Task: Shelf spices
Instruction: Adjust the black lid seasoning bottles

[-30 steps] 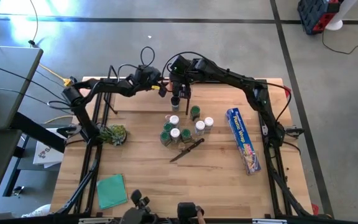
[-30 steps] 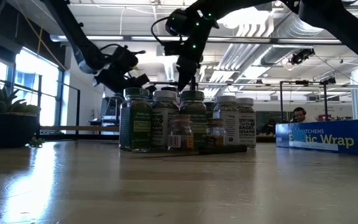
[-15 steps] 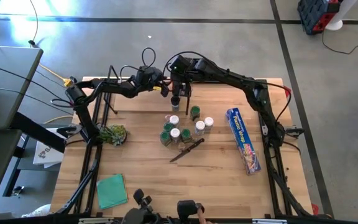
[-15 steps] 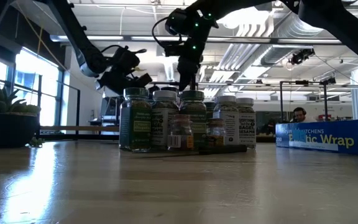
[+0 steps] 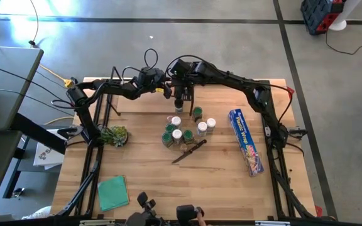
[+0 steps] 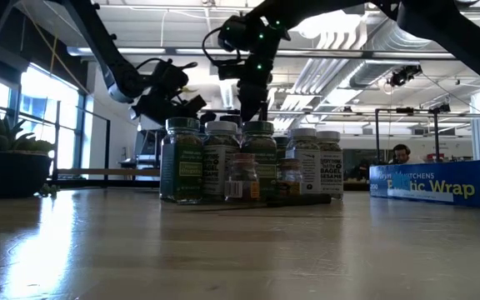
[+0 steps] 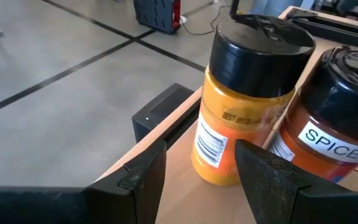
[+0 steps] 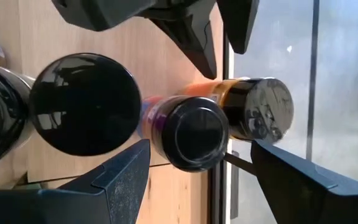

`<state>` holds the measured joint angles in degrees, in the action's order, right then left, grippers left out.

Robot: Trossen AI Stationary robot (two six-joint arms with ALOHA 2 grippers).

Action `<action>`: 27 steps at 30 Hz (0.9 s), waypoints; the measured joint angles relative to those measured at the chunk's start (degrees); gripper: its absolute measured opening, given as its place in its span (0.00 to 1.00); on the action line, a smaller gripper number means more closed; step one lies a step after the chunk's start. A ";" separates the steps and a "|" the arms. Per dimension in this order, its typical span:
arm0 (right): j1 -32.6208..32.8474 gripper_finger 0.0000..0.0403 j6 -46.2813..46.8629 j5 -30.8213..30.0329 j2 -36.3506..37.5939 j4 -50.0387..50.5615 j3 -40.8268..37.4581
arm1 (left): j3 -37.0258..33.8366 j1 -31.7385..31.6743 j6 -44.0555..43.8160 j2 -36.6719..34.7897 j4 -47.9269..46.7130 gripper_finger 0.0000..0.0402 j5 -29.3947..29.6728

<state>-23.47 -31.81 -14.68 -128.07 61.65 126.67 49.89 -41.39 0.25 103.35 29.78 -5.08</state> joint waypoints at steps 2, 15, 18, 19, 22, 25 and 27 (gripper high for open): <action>0.22 0.68 0.02 -0.92 0.00 0.27 0.13 | 0.00 -0.02 0.00 0.00 -0.11 0.47 0.00; 0.67 0.68 -0.20 -6.07 0.11 2.13 0.54 | -3.64 0.73 4.48 -10.48 -10.87 0.47 -0.34; 1.08 0.68 -0.27 -6.52 0.11 2.63 2.39 | -7.38 1.84 4.43 -13.49 -8.82 0.47 -0.41; 1.18 0.68 -0.39 -6.58 0.15 2.35 3.22 | -8.23 2.23 4.33 -14.12 -7.87 0.47 -0.41; 1.28 0.68 -0.42 -6.64 0.28 1.28 5.19 | -10.11 3.54 3.89 -15.36 -7.10 0.47 -1.98; 0.56 0.68 -0.71 -6.71 0.31 0.24 5.38 | -11.25 5.55 3.90 -15.43 -7.61 0.47 -4.89; -0.24 0.68 -0.38 -5.88 0.16 0.20 5.01 | -11.83 7.19 4.18 -15.39 -6.22 0.47 -4.73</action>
<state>-23.71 -32.20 -20.56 -127.91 61.86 131.69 38.06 -34.20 4.44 87.96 23.56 -9.81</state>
